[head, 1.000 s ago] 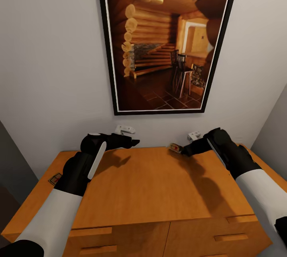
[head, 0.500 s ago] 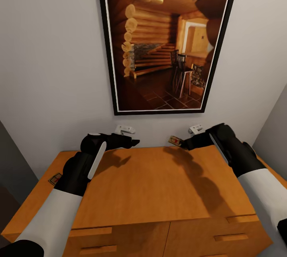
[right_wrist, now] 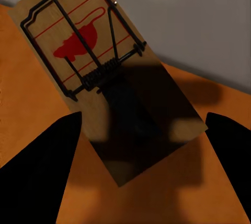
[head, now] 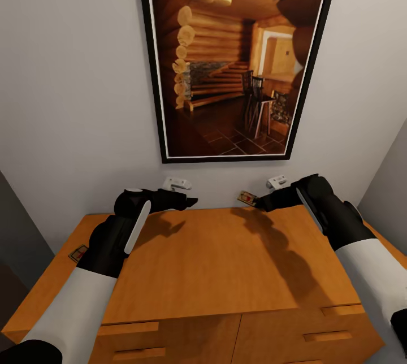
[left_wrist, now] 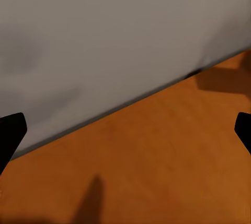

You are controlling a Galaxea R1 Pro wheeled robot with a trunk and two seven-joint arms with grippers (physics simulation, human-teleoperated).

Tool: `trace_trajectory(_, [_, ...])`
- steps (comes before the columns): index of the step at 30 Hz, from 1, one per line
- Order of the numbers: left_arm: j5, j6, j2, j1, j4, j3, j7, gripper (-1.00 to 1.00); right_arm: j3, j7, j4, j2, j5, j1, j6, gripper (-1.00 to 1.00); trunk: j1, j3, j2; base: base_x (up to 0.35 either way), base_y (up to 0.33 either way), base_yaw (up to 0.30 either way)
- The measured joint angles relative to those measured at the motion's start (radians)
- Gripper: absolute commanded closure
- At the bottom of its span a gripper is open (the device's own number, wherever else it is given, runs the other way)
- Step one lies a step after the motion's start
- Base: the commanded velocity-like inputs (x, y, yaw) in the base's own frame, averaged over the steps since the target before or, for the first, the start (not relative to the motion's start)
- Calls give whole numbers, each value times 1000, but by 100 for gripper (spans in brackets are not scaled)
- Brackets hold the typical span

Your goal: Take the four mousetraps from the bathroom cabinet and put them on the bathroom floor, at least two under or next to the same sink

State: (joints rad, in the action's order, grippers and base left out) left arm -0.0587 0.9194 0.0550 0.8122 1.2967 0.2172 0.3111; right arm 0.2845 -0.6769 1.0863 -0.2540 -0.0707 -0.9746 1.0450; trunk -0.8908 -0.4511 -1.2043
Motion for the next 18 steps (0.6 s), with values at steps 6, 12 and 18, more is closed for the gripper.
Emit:
trace_trajectory(6, [1,0,-1,0,-1,0,-17,-100,0,1,-7,2,0,0,0,100,0,0,0,0,0,0])
trace_trajectory(12, [0,0,-1,0,-2,-1,-54,-100,-1,2,-12,3,2,0,0,100,0,0,0,0,0,0])
trace_trajectory(18, [-2,0,-2,0,-2,-1,-63,-100,-10,2,-13,3,2,5,0,100,0,0,0,0,0,0])
